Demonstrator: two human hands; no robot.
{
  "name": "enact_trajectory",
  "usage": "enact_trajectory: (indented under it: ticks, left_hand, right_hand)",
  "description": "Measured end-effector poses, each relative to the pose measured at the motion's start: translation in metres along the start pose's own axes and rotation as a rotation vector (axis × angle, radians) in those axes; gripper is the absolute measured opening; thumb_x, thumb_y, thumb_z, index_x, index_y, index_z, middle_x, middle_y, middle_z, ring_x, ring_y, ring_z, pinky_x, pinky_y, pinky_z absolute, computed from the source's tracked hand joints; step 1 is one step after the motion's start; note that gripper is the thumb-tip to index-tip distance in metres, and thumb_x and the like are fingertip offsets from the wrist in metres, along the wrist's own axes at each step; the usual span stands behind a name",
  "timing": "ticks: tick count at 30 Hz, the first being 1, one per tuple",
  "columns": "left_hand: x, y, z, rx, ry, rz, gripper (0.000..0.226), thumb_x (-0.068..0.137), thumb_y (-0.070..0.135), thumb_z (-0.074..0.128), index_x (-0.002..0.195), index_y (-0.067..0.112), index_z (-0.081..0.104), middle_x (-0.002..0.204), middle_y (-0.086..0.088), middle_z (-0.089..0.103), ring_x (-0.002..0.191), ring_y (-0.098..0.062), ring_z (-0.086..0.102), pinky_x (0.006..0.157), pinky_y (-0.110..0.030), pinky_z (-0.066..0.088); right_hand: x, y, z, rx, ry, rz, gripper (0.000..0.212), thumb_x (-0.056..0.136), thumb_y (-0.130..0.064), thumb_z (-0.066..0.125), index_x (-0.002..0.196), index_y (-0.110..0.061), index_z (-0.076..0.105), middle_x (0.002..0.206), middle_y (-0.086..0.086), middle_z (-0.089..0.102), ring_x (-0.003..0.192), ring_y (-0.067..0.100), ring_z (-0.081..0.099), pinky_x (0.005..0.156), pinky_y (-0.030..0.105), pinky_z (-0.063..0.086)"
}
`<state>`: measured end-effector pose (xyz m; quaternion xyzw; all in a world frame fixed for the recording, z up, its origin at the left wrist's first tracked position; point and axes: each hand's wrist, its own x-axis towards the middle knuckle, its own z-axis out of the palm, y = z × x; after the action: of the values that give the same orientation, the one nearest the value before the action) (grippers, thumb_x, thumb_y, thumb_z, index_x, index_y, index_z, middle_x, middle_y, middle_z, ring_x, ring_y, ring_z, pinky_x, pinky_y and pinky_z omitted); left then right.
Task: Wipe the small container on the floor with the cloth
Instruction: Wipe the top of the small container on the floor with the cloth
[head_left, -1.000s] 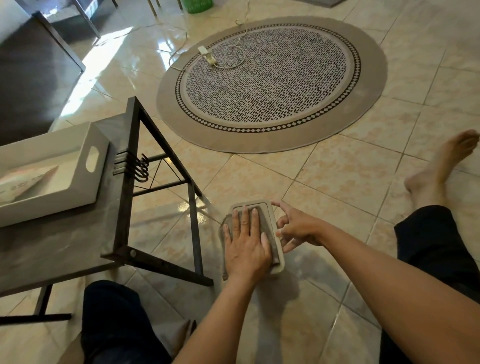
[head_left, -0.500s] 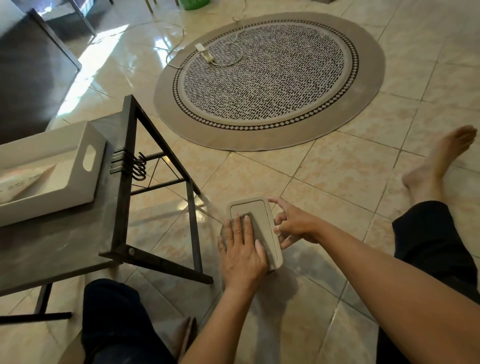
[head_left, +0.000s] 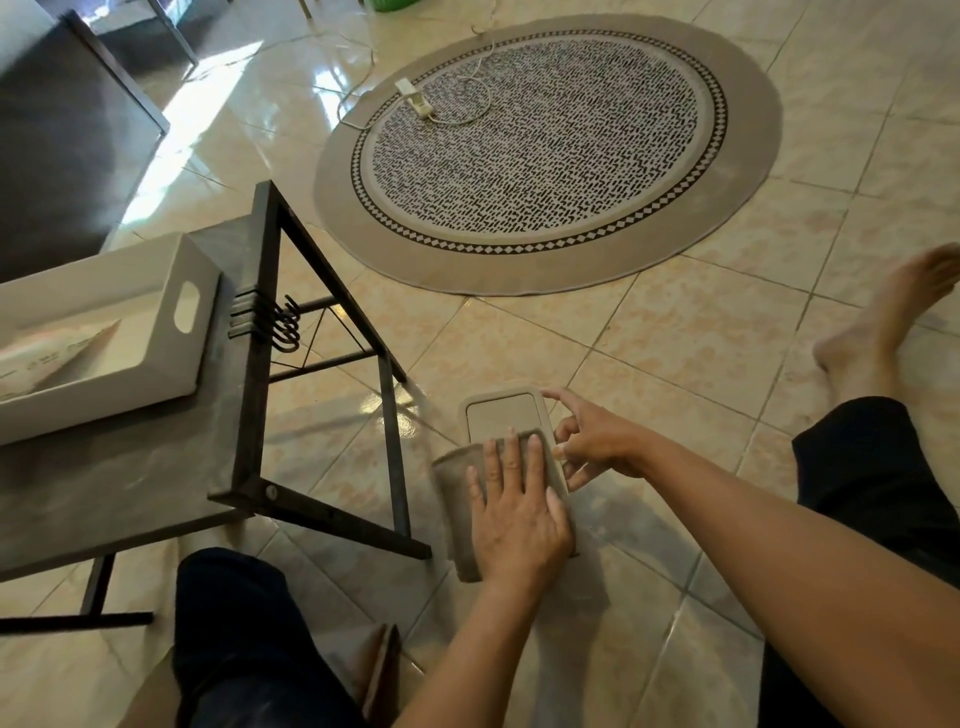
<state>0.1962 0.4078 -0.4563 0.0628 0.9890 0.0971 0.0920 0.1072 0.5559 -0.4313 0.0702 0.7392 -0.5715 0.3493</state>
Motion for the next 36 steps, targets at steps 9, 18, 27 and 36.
enact_trajectory:
  ticks: [9, 18, 27, 36]
  left_hand:
    - [-0.007, -0.009, -0.003, -0.039, 0.029, -0.087, 0.065, 0.099, 0.04, 0.017, 0.153, 0.022, -0.013, 0.159, -0.007, -0.025, 0.146, -0.026, -0.027, 0.12, -0.051, -0.006]
    - [-0.001, -0.017, -0.014, -0.03, 0.002, -0.118, 0.071, 0.089, 0.046, 0.002, 0.152, 0.02, -0.019, 0.158, -0.007, -0.03, 0.144, -0.026, -0.031, 0.12, -0.053, -0.008]
    - [0.013, -0.005, -0.01, 0.001, -0.038, -0.063, 0.071, 0.087, 0.047, -0.004, 0.151, 0.022, -0.02, 0.156, -0.004, -0.034, 0.142, -0.025, -0.034, 0.119, -0.053, -0.012]
    - [0.01, 0.01, 0.001, 0.002, 0.001, -0.033, 0.068, 0.09, 0.043, 0.001, 0.153, 0.021, -0.014, 0.158, -0.006, -0.029, 0.144, -0.026, -0.03, 0.116, -0.052, -0.015]
  right_hand:
    - [-0.001, 0.0, 0.003, 0.009, 0.006, -0.008, 0.088, 0.089, 0.014, 0.054, 0.153, -0.037, 0.023, 0.091, 0.012, 0.051, 0.065, 0.022, 0.065, 0.058, 0.041, 0.064]
    - [-0.002, 0.002, 0.006, 0.024, 0.029, -0.004, 0.086, 0.089, 0.014, 0.054, 0.15, -0.04, 0.025, 0.089, 0.011, 0.051, 0.071, 0.025, 0.066, 0.066, 0.048, 0.064]
    - [-0.003, 0.004, 0.007, 0.024, 0.071, -0.007, 0.084, 0.09, 0.014, 0.052, 0.151, -0.038, 0.027, 0.089, 0.011, 0.051, 0.063, 0.019, 0.064, 0.056, 0.038, 0.062]
    - [-0.002, 0.008, 0.01, 0.031, 0.107, -0.036, 0.089, 0.085, 0.017, 0.051, 0.151, -0.039, 0.03, 0.087, 0.01, 0.05, 0.067, 0.021, 0.057, 0.073, 0.057, 0.061]
